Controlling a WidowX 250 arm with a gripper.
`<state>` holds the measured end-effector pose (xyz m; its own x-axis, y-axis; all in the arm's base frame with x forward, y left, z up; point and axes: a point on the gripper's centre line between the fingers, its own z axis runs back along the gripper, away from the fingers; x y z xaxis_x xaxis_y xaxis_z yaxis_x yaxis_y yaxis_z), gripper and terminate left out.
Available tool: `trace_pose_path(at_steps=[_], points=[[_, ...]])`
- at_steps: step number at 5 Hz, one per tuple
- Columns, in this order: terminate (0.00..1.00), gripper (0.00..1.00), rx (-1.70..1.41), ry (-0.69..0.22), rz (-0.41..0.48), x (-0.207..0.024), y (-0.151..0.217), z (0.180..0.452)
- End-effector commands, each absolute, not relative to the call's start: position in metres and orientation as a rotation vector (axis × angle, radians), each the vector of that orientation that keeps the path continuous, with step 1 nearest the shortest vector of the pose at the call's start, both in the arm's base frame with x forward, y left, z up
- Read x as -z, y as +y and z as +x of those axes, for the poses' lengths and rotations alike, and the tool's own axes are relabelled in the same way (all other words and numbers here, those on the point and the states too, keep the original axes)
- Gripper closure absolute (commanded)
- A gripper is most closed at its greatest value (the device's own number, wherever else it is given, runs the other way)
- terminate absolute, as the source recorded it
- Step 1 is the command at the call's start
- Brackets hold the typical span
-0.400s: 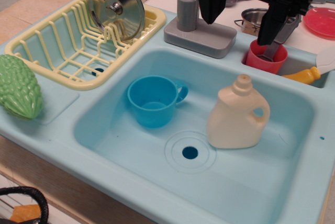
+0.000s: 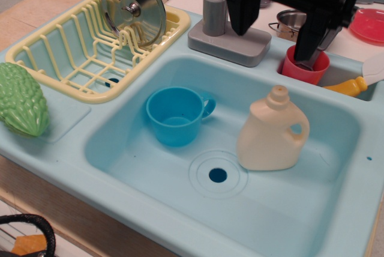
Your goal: Put detergent from sink into drying rack
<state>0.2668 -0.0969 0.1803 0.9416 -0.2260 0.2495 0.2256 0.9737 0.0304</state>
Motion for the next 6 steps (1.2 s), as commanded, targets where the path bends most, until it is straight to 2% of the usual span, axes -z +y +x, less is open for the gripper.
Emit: trace_pose_path(at_steps=[1,2,5,6], points=[[0.00,0.00,0.581,-0.379,-0.080,-0.187,-0.099,0.263],[0.00,0.00,0.752,-0.419,-0.125,-0.177,-0.101,0.258],[0.00,0.00,0.777,-0.484,-0.283,-0.128,-0.102,0.261],[0.00,1.00,0.747,-0.517,-0.283,-0.119,-0.102,0.257]])
